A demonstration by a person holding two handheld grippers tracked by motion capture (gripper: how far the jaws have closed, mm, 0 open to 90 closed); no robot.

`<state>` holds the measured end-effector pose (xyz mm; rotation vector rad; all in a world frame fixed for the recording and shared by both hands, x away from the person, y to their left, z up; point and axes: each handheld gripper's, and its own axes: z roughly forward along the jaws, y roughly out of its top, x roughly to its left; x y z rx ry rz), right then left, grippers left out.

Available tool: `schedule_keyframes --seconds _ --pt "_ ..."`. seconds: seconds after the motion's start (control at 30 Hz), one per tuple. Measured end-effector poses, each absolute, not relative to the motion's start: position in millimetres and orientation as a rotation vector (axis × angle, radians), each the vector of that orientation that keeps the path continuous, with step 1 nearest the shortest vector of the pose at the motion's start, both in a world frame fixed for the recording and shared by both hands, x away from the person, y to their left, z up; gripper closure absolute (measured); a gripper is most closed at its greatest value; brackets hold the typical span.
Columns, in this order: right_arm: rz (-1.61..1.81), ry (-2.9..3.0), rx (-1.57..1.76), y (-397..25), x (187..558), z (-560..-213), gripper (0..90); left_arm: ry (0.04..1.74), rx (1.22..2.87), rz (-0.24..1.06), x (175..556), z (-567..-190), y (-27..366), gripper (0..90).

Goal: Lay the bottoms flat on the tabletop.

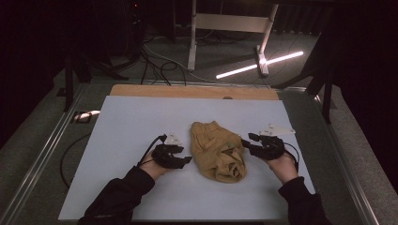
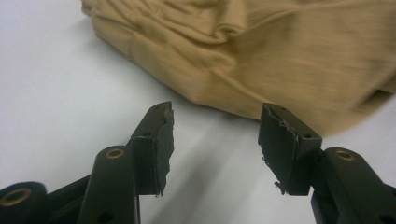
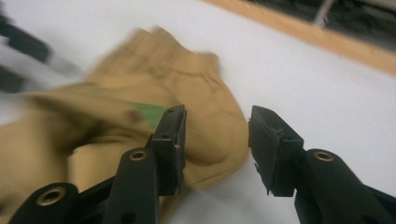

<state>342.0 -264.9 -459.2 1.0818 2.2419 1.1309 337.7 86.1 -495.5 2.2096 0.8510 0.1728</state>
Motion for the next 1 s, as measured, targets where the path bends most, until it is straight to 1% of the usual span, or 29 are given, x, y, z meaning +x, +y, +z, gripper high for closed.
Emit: schedule_keyframes --seconds 0.07,0.1,0.17,0.33,0.43,0.47,0.5,0.53,0.57,0.6,0.63,0.67,0.73,0.8,0.83,1.0 --pt "1.095 2.251 1.141 -262.4 353.4 -471.7 51.7 0.866 2.209 0.169 345.0 -500.9 84.5 43.4" --pt "1.095 2.251 1.141 -262.4 353.4 -471.7 51.7 0.866 2.209 0.169 345.0 -500.9 84.5 43.4" --pt "1.017 2.265 1.187 -258.4 367.1 -489.4 49.4 0.890 2.217 0.186 355.9 -506.2 80.9 43.4" --pt "0.934 2.296 1.258 -253.6 383.6 -509.1 49.2 0.900 2.226 0.156 370.8 -510.6 73.8 44.3" --pt "0.911 2.335 1.253 -250.2 387.3 -513.6 56.4 0.896 2.224 0.143 375.7 -511.3 69.6 46.7" --pt "0.909 2.347 1.250 -248.7 387.4 -514.3 62.8 0.897 2.225 0.132 377.0 -511.8 68.3 46.9" --pt "0.899 2.370 1.227 -247.1 387.0 -514.7 65.9 0.893 2.217 0.122 377.9 -512.9 66.7 48.7" --pt "0.880 2.379 1.203 -245.1 386.3 -514.9 71.8 0.893 2.223 0.114 378.9 -514.1 64.8 49.9" --pt "0.880 2.379 1.203 -245.1 386.3 -514.9 71.8 0.893 2.223 0.114 378.9 -514.1 64.8 50.7" --pt "0.876 2.389 1.175 -243.8 385.4 -514.6 78.2 0.891 2.231 0.112 379.7 -515.7 62.6 50.7" --pt "0.876 2.389 1.175 -243.8 385.4 -514.6 78.2 0.891 2.231 0.112 379.7 -515.7 62.6 53.2" --pt "0.871 2.386 1.126 -242.9 383.0 -510.7 86.3 0.893 2.228 0.125 379.2 -517.8 56.9 57.1" --pt "0.869 2.371 1.114 -243.5 382.3 -509.2 86.6 0.891 2.230 0.129 379.4 -517.8 55.2 67.6" --pt "0.933 2.319 1.125 -251.2 382.3 -502.7 86.7 0.887 2.238 0.138 380.0 -518.0 52.3 82.5" --pt "0.943 2.305 1.128 -253.5 382.3 -500.2 86.7 0.902 2.230 0.118 381.3 -515.9 51.3 87.4" --pt "0.954 2.253 1.130 -262.4 382.6 -489.9 86.7 0.882 2.224 0.150 382.7 -502.7 54.0 89.0"
